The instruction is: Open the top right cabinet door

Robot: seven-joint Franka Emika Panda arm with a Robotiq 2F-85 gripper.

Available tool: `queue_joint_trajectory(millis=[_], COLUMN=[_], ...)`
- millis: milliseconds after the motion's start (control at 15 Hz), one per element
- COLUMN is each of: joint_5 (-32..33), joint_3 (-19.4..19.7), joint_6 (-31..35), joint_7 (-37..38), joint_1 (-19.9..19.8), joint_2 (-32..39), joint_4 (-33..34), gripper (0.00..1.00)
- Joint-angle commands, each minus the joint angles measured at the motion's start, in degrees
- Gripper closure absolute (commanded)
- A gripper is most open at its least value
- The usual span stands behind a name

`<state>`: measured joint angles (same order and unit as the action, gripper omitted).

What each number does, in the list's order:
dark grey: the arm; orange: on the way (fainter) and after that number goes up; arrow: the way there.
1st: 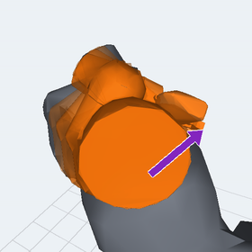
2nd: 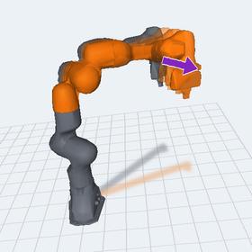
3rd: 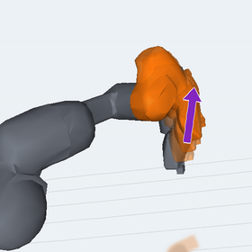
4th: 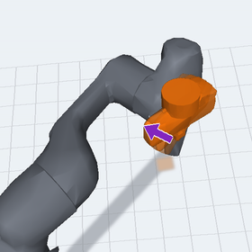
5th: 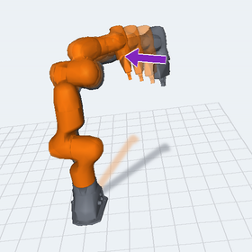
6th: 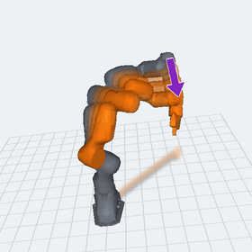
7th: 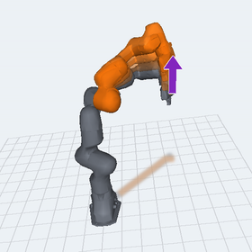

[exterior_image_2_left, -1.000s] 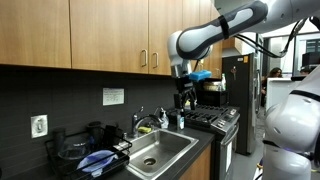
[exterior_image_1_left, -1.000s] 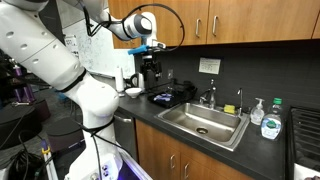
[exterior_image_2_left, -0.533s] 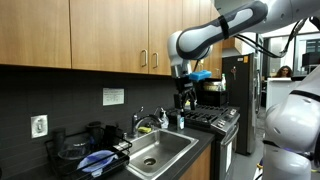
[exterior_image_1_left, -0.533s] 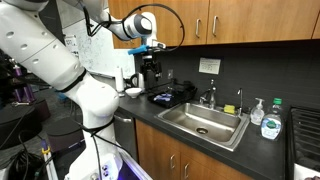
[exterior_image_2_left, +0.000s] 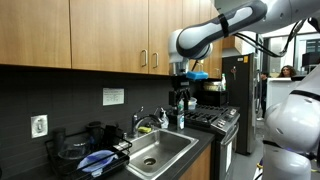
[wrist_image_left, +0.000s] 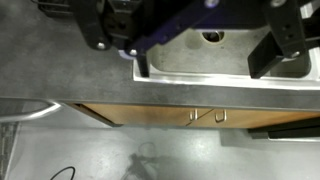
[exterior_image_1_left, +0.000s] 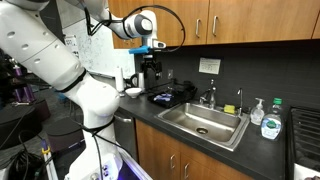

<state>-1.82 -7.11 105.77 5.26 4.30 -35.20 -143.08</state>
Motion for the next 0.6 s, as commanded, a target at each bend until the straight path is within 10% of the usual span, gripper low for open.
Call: queue_joint_trajectory(millis=[0,533], joint_5=[-5.8,-7.3], joint_3=[3.0,5.6], joint_6=[6.6,19.8], joint_7=[-4.0,-10.7], joint_1=[2.6,3.1], joint_2=[-2.7,-13.1], joint_4=[-1.1,-6.8], gripper=[0.00,0.00])
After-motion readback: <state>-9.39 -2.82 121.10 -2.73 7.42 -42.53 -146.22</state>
